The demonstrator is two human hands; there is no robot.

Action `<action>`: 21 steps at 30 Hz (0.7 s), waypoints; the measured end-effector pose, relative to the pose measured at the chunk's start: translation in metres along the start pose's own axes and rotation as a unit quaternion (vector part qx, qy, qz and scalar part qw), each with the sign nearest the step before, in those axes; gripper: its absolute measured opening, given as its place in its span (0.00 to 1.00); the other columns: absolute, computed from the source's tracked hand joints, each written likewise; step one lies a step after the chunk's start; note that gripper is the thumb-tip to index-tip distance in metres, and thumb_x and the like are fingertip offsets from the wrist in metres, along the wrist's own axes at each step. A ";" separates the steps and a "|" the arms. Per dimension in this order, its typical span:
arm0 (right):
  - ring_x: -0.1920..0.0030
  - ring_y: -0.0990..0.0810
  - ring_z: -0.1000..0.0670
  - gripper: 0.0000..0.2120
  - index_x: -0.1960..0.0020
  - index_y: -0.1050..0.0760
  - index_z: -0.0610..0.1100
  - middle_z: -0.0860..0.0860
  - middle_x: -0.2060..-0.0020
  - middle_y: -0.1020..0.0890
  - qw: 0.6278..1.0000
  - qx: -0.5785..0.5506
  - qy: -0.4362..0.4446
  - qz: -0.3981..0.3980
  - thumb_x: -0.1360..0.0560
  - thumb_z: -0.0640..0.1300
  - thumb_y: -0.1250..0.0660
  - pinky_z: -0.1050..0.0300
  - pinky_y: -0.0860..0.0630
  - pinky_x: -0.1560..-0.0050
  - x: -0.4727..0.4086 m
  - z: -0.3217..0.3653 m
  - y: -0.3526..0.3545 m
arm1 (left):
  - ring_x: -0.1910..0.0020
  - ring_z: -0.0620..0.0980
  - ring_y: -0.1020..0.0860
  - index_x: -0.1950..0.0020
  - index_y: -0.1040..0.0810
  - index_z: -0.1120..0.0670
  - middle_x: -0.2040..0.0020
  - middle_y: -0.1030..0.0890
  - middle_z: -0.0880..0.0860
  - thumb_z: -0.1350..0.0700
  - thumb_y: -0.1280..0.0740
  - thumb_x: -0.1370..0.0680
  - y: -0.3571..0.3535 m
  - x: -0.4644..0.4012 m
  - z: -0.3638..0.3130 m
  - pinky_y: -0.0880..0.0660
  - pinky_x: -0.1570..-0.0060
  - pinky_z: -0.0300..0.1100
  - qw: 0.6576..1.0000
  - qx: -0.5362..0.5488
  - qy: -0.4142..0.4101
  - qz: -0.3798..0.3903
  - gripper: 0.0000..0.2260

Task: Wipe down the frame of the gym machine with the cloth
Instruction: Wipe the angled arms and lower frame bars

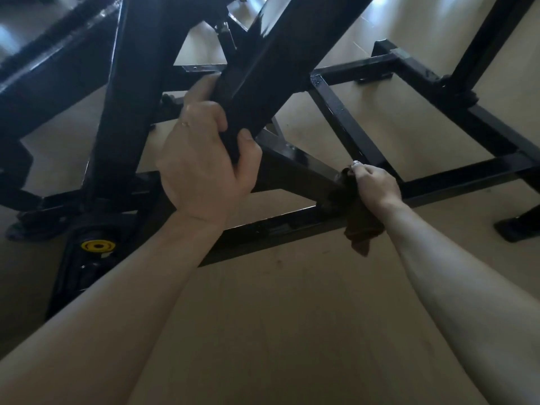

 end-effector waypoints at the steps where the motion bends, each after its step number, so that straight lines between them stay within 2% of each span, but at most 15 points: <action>1: 0.47 0.21 0.42 0.23 0.54 0.20 0.47 0.48 0.55 0.20 1.000 -0.003 0.002 -0.028 0.17 0.60 0.47 0.47 0.26 0.41 0.003 -0.001 -0.003 | 0.55 0.53 0.22 0.48 0.38 0.53 0.36 0.20 0.59 0.55 0.34 0.23 0.000 0.000 0.000 0.33 0.57 0.37 1.000 0.002 -0.003 0.003 0.12; 3: 0.49 0.20 0.42 0.23 0.59 0.24 0.47 0.46 0.54 0.19 0.994 -0.053 0.005 -0.090 0.18 0.62 0.46 0.45 0.24 0.41 0.012 -0.010 -0.012 | 0.56 0.55 0.21 0.49 0.38 0.53 0.35 0.20 0.58 0.55 0.34 0.23 0.001 0.000 -0.001 0.33 0.57 0.38 1.000 0.004 -0.005 0.004 0.12; 5: 0.44 0.21 0.43 0.22 0.54 0.25 0.46 0.45 0.45 0.21 0.984 -0.110 -0.005 -0.142 0.17 0.61 0.46 0.42 0.24 0.39 0.024 -0.020 -0.020 | 0.56 0.55 0.21 0.48 0.38 0.52 0.35 0.20 0.58 0.55 0.34 0.23 0.002 0.000 -0.002 0.31 0.57 0.39 1.000 0.006 -0.004 0.005 0.12; 7: 0.40 0.22 0.43 0.21 0.48 0.24 0.44 0.44 0.38 0.23 0.974 -0.121 -0.024 -0.191 0.16 0.60 0.46 0.44 0.24 0.38 0.035 -0.020 -0.028 | 0.55 0.55 0.20 0.47 0.38 0.52 0.37 0.20 0.59 0.54 0.35 0.22 0.003 0.000 -0.003 0.28 0.58 0.40 1.000 0.008 0.000 0.011 0.12; 9: 0.39 0.23 0.41 0.24 0.40 0.23 0.39 0.42 0.35 0.25 0.955 -0.138 -0.057 -0.258 0.15 0.58 0.47 0.50 0.26 0.39 0.050 -0.013 -0.037 | 0.55 0.55 0.19 0.47 0.38 0.52 0.37 0.20 0.59 0.53 0.35 0.21 0.005 -0.001 -0.004 0.28 0.58 0.40 1.000 0.008 0.005 0.021 0.12; 11: 0.38 0.26 0.42 0.24 0.33 0.27 0.36 0.39 0.32 0.29 0.926 -0.198 -0.107 -0.304 0.14 0.55 0.46 0.64 0.34 0.43 0.068 -0.001 -0.045 | 0.55 0.55 0.20 0.48 0.39 0.51 0.38 0.20 0.59 0.53 0.35 0.21 0.007 -0.002 -0.005 0.26 0.58 0.43 0.999 0.011 0.010 0.034 0.11; 12: 0.38 0.28 0.44 0.23 0.31 0.30 0.35 0.37 0.31 0.31 0.919 -0.225 -0.115 -0.301 0.13 0.52 0.46 0.69 0.38 0.47 0.075 0.006 -0.050 | 0.55 0.55 0.20 0.48 0.39 0.51 0.39 0.20 0.60 0.54 0.36 0.21 0.008 -0.003 -0.005 0.25 0.59 0.45 0.999 0.011 0.011 0.041 0.11; 14: 0.40 0.30 0.45 0.22 0.26 0.36 0.35 0.36 0.30 0.35 0.928 -0.244 -0.105 -0.260 0.13 0.49 0.46 0.70 0.34 0.49 0.090 0.017 -0.059 | 0.54 0.55 0.21 0.47 0.36 0.54 0.40 0.21 0.60 0.54 0.36 0.20 0.011 -0.003 -0.006 0.25 0.58 0.45 0.998 0.010 0.008 0.066 0.10; 15: 0.44 0.30 0.49 0.22 0.26 0.37 0.37 0.38 0.32 0.34 0.930 -0.258 -0.101 -0.243 0.13 0.50 0.46 0.71 0.32 0.55 0.099 0.021 -0.065 | 0.52 0.55 0.20 0.46 0.34 0.57 0.37 0.22 0.61 0.54 0.36 0.20 0.012 -0.003 -0.006 0.26 0.56 0.43 0.996 0.010 0.006 0.084 0.10; 17: 0.55 0.31 0.57 0.21 0.28 0.36 0.40 0.43 0.36 0.32 0.928 -0.294 -0.097 -0.207 0.14 0.53 0.45 0.72 0.36 0.62 0.123 0.027 -0.080 | 0.43 0.57 0.21 0.46 0.32 0.60 0.33 0.24 0.61 0.54 0.35 0.21 0.017 -0.004 -0.006 0.28 0.44 0.43 0.993 -0.008 0.001 0.121 0.11; 19: 0.56 0.30 0.60 0.19 0.30 0.33 0.43 0.48 0.39 0.32 0.951 -0.276 -0.051 -0.131 0.15 0.54 0.41 0.72 0.33 0.59 0.143 0.031 -0.102 | 0.34 0.58 0.25 0.43 0.34 0.56 0.29 0.27 0.61 0.54 0.34 0.22 0.024 -0.005 -0.009 0.35 0.28 0.51 0.987 -0.068 -0.030 0.142 0.12; 21: 0.50 0.25 0.59 0.18 0.33 0.29 0.46 0.50 0.37 0.31 0.976 -0.201 0.045 -0.074 0.17 0.56 0.37 0.71 0.28 0.52 0.152 0.033 -0.119 | 0.31 0.60 0.28 0.41 0.34 0.54 0.28 0.28 0.63 0.55 0.34 0.24 0.030 -0.001 -0.014 0.40 0.25 0.55 0.976 -0.125 -0.087 0.157 0.15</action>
Point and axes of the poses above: each hand's wrist, its own x-axis away from the middle knuckle, its own y-axis out of the back of the hand, z = x × y, the point moved 4 cm from there along -x, towards the middle knuckle
